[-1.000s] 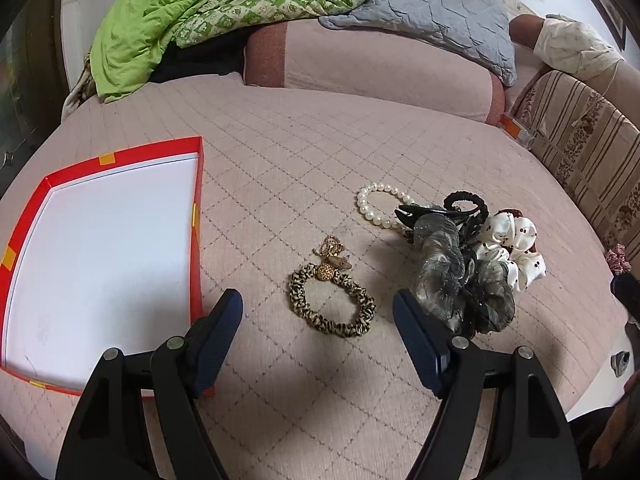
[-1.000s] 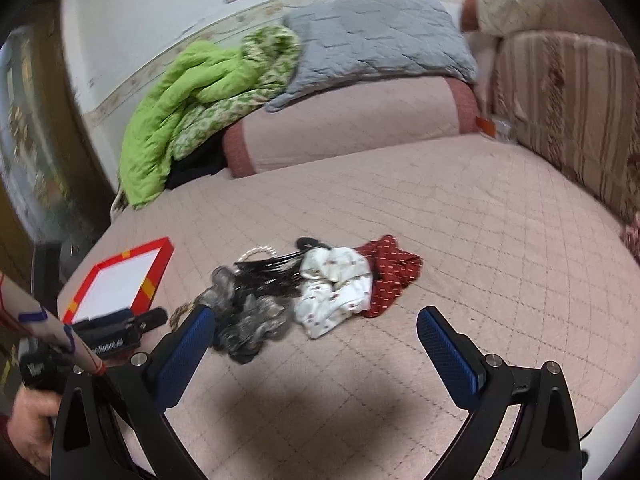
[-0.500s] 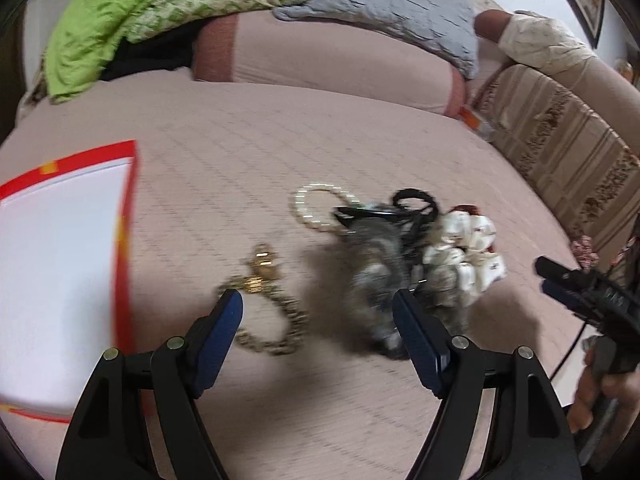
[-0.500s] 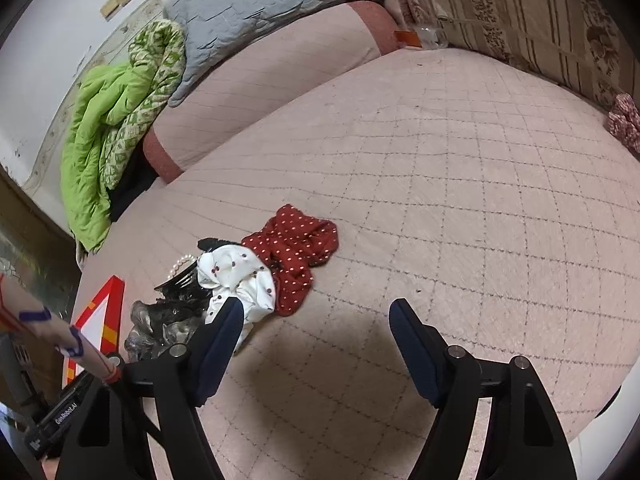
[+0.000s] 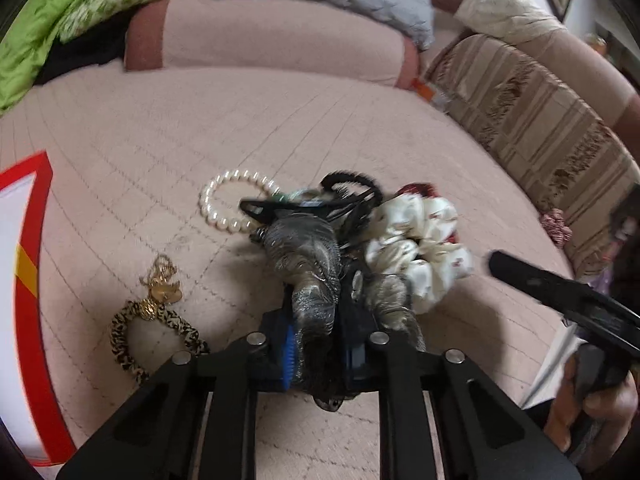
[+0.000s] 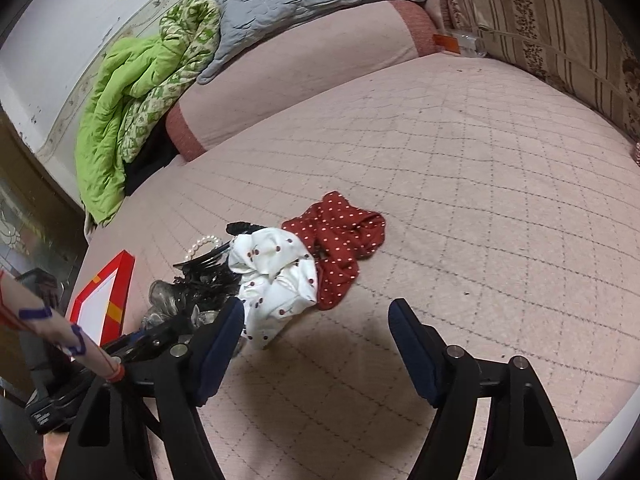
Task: Organize jewelry
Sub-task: 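Carry both scrunchies over the red-rimmed tray and open both grippers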
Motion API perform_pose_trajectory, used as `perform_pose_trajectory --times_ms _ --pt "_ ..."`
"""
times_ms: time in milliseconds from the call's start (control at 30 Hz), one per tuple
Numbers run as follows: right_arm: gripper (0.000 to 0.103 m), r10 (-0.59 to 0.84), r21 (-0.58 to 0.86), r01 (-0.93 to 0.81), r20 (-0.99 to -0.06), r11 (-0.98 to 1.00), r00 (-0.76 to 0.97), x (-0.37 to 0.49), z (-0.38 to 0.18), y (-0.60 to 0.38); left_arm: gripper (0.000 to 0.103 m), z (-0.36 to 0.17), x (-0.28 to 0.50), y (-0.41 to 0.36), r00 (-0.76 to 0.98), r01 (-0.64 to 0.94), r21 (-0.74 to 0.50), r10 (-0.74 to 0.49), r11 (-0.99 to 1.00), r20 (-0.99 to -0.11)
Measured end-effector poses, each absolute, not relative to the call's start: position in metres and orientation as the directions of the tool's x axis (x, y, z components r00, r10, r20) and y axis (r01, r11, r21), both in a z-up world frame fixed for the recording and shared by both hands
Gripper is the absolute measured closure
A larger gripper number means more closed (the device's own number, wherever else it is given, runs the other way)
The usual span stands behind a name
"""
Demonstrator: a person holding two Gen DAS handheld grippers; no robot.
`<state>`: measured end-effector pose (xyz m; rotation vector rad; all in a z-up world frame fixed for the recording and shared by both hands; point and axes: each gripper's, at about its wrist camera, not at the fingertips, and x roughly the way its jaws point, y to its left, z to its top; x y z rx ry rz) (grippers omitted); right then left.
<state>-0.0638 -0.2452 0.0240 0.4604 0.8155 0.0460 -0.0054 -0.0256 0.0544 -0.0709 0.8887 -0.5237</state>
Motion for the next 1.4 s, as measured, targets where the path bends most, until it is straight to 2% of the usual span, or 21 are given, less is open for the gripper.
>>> perform_pose_trajectory --times_ms 67,133,300,500,533,567,600,633,833,1033,1400 --pt "0.048 0.228 0.416 0.122 -0.694 0.901 0.682 -0.06 0.023 -0.242 0.087 0.065 -0.012 -0.021 0.539 0.426 -0.272 -0.484 0.863 -0.689" --pt "0.052 0.243 0.416 0.108 -0.701 0.903 0.67 -0.055 0.021 -0.236 0.087 0.075 -0.017 -0.016 0.57 0.444 -0.271 -0.503 0.854 -0.65" --pt "0.052 0.259 0.407 0.081 -0.711 0.91 0.654 -0.043 0.019 -0.221 0.087 0.09 -0.026 -0.011 0.648 0.461 -0.203 -0.484 0.864 -0.588" --pt "0.052 0.273 0.451 0.161 -0.748 0.878 0.604 -0.026 0.002 -0.221 0.087 0.096 -0.026 0.003 0.687 0.436 -0.178 -0.453 0.882 -0.568" --pt "0.054 0.282 0.46 0.166 -0.75 0.872 0.599 -0.024 -0.001 -0.221 0.087 0.097 -0.028 0.008 0.693 0.432 -0.169 -0.446 0.886 -0.566" --pt "0.077 0.295 0.471 0.166 -0.752 0.867 0.589 -0.021 -0.004 -0.221 0.087 0.098 -0.028 0.01 0.702 0.427 -0.159 -0.437 0.89 -0.563" --pt "0.088 0.304 0.475 0.162 -0.753 0.865 0.584 -0.02 -0.005 -0.219 0.087 0.1 -0.03 0.012 0.707 0.425 -0.152 -0.432 0.893 -0.56" --pt "0.09 0.297 0.465 0.158 -0.756 0.871 0.584 -0.02 -0.005 -0.218 0.087 0.101 -0.032 0.015 0.711 0.423 -0.148 -0.429 0.894 -0.557" --pt "0.091 0.222 0.356 0.047 -0.673 0.933 0.705 -0.045 0.033 -0.2 0.087 0.105 -0.038 0.034 0.742 0.387 -0.132 -0.393 0.912 -0.543" --pt "0.091 0.273 0.361 -0.065 -0.562 0.93 0.781 -0.07 0.061 -0.185 0.087 0.109 -0.043 0.066 0.768 0.332 -0.143 -0.355 0.932 -0.533" --pt "0.091 0.417 0.366 -0.24 -0.551 0.899 0.723 -0.074 0.077 -0.103 0.087 0.108 -0.05 0.141 0.803 0.187 -0.171 -0.251 0.967 -0.54"
